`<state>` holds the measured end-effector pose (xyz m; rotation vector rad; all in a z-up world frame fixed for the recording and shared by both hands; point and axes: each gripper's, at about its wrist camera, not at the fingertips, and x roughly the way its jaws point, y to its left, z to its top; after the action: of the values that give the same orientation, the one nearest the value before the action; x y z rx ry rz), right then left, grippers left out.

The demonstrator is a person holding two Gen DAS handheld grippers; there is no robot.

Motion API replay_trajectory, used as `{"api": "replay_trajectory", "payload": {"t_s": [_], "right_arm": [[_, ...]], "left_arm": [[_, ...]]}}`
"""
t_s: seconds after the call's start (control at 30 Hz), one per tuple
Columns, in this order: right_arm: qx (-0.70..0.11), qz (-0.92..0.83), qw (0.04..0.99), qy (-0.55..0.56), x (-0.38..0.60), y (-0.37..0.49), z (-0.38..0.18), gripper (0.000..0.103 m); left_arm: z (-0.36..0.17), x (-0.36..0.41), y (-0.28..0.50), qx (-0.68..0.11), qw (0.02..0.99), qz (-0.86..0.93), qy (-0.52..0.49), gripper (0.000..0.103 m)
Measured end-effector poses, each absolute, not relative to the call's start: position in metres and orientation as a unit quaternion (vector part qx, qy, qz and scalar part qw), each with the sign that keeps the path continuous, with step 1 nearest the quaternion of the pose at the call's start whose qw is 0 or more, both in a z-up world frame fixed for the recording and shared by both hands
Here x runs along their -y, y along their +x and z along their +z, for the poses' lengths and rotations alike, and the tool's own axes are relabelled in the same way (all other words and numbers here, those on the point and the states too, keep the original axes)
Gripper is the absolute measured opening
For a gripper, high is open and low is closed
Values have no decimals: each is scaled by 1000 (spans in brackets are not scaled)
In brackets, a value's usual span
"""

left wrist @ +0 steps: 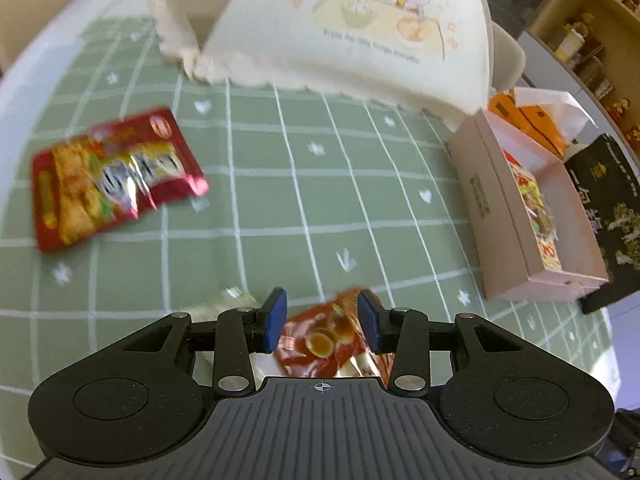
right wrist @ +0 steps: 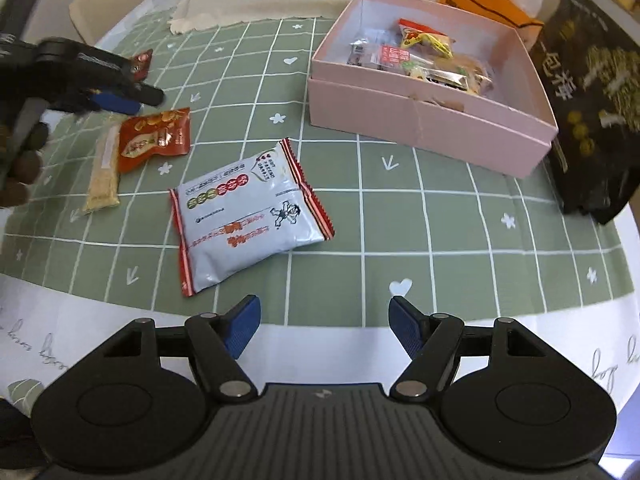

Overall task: Organize snacks
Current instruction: 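Grasp the clear rice bar packet with the left gripper while the right gripper grasps the white snack bag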

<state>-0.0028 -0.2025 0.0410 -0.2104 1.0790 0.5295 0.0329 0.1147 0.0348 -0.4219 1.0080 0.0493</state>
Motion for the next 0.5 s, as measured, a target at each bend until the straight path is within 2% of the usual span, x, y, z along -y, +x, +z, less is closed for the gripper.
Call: {"api": "replay_trajectory", "payload": {"t_s": [0.27, 0.5], "right_arm": [[-521, 249, 814, -62, 192, 3, 36, 72], [-533, 246, 808, -60, 184, 9, 29, 72]], "left_arm": [[31, -71, -9, -519, 841, -62, -141, 44], [58, -90, -50, -463, 875, 46, -132, 43]]}}
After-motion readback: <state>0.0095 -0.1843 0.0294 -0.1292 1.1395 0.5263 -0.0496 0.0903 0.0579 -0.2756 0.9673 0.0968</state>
